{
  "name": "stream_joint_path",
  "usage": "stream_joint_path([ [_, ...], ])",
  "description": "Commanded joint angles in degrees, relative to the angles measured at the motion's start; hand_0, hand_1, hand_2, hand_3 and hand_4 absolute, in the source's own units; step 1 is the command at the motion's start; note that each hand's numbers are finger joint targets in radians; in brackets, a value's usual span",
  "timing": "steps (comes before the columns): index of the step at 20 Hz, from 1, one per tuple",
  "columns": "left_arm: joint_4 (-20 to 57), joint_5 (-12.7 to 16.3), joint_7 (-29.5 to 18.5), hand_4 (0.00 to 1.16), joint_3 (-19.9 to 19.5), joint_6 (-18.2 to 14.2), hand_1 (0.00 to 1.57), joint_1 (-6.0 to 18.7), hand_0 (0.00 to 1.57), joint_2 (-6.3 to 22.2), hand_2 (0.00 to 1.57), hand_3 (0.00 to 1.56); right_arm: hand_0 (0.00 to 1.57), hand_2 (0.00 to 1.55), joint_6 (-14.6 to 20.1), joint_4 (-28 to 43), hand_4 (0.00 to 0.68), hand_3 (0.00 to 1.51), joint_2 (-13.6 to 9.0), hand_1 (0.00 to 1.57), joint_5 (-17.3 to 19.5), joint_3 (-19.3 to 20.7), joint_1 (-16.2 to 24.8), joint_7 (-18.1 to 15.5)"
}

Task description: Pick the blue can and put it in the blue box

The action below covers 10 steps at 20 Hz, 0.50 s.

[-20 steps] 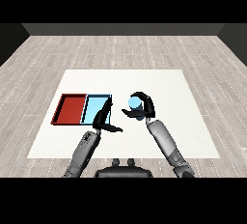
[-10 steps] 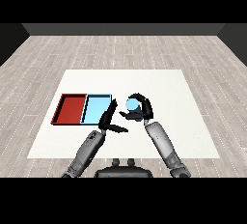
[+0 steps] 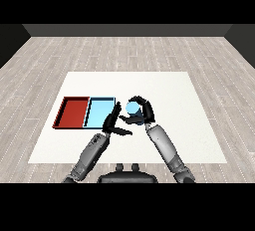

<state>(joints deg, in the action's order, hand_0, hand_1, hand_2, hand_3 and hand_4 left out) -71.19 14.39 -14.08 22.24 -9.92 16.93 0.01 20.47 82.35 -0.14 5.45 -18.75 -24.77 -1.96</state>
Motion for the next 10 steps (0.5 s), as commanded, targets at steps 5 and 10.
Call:
stream_joint_path([
  [5,3.1,3.9,-2.1,0.0,5.4,-5.3,0.0,3.0,0.0,0.0,0.0,0.0,1.48,1.46,2.4,-0.3,0.607,1.4,0.1,1.48,-0.1,-3.7,-4.5,2.5],
  [10,5.1,4.4,-3.5,0.0,4.0,-3.0,0.0,4.3,0.0,0.0,0.0,0.0,1.46,1.46,7.0,1.2,0.605,1.4,0.1,1.46,-1.7,-10.1,3.6,-2.5],
])
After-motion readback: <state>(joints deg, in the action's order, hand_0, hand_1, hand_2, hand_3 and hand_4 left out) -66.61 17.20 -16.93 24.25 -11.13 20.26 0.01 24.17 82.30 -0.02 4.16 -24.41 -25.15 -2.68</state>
